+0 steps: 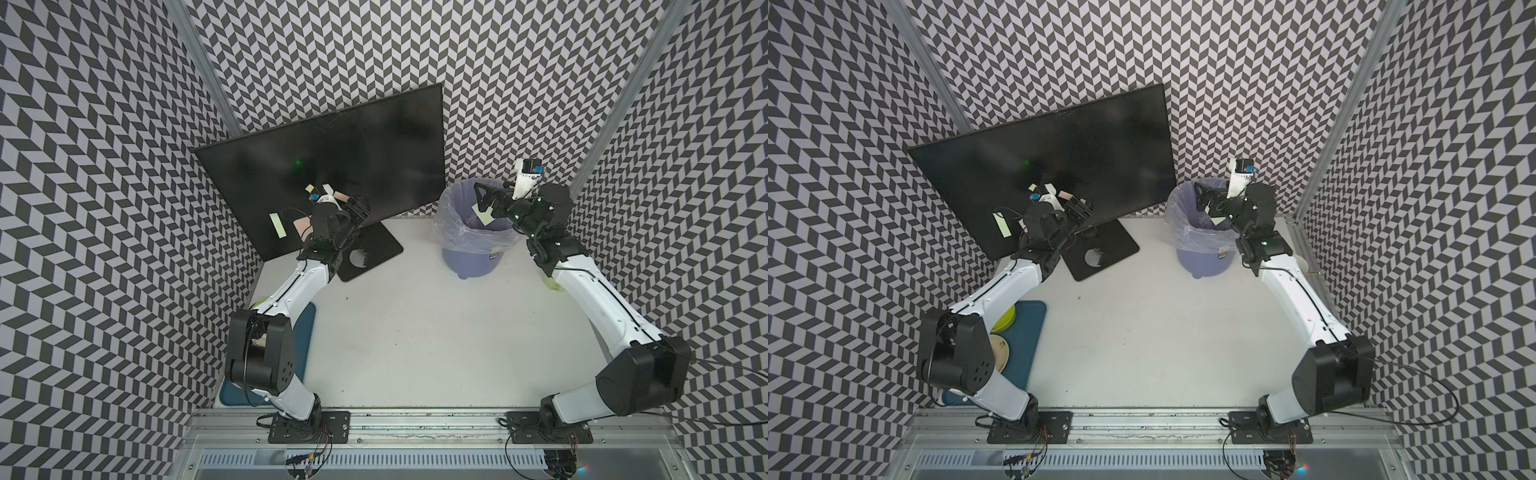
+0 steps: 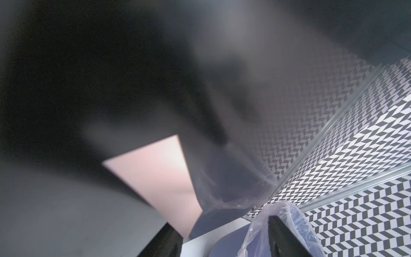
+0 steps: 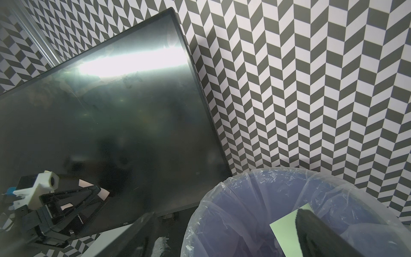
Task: Remove the sticky note from the monitor
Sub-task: Tear off the sticky note from the monitor.
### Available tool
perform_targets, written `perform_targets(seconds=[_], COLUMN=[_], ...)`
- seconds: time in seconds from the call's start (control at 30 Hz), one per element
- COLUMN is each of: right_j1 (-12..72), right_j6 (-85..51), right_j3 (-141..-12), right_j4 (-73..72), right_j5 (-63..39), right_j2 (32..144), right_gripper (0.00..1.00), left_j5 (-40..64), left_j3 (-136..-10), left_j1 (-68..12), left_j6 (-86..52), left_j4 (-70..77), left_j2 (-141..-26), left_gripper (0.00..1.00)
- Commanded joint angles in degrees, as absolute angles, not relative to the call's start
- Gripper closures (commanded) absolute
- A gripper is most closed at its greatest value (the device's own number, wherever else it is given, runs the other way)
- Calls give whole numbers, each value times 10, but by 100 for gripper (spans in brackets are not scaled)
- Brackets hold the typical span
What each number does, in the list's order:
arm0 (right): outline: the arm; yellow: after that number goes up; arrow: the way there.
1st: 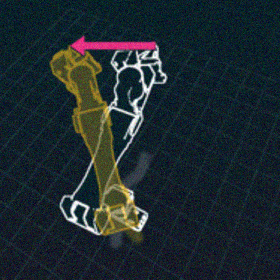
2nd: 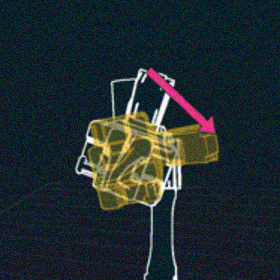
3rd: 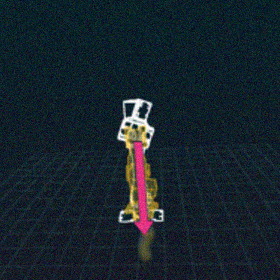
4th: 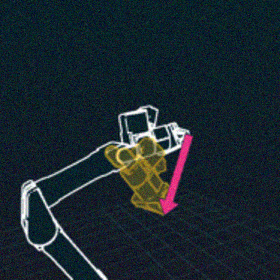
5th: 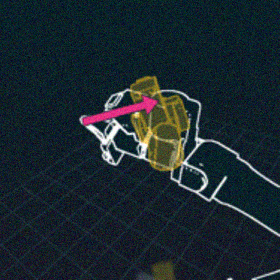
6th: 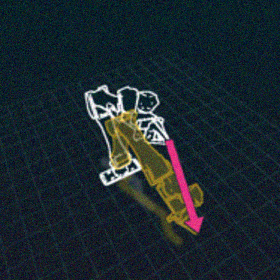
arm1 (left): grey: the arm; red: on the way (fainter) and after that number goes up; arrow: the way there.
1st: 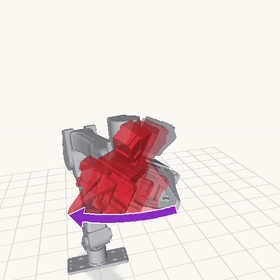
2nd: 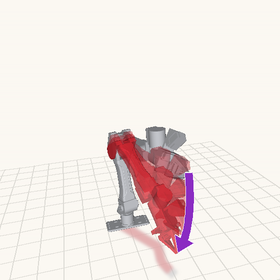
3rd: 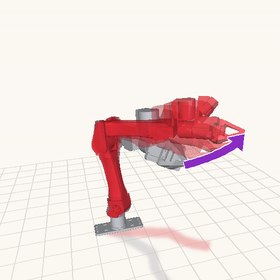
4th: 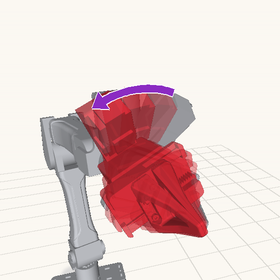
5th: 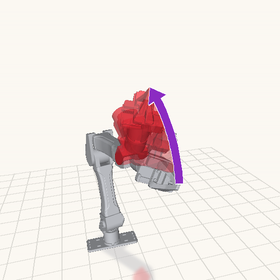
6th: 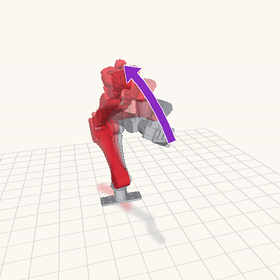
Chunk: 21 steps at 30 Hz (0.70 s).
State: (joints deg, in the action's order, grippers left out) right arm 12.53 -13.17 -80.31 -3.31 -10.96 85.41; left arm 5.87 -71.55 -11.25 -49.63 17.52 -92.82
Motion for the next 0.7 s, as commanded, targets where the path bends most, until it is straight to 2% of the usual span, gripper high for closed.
perform_targets(seconds=[0.0, 0.23, 0.43, 0.57, 0.67], right_j1=[126, 125, 123, 122, 122], right_j6=[-137, -139, -143, -143, -145], right_j3=[-794, -792, -787, -784, -782], right_j4=[-71, -74, -77, -79, -80], right_j5=[-114, -115, -116, -117, -117], right_j2=[830, 828, 824, 822, 822], right_gripper=[1, 1, 1, 1, 1], left_j5=[36, 42, 50, 54, 56], left_j3=[-740, -747, -759, -761, -761], left_j1=[-105, -106, -105, -103, -103], left_j6=[-483, -480, -474, -470, -467], left_j4=[169, 169, 164, 166, 166], left_j2=[-943, -946, -948, -943, -940], left_gripper=[41, 56, 78, 86, 98])
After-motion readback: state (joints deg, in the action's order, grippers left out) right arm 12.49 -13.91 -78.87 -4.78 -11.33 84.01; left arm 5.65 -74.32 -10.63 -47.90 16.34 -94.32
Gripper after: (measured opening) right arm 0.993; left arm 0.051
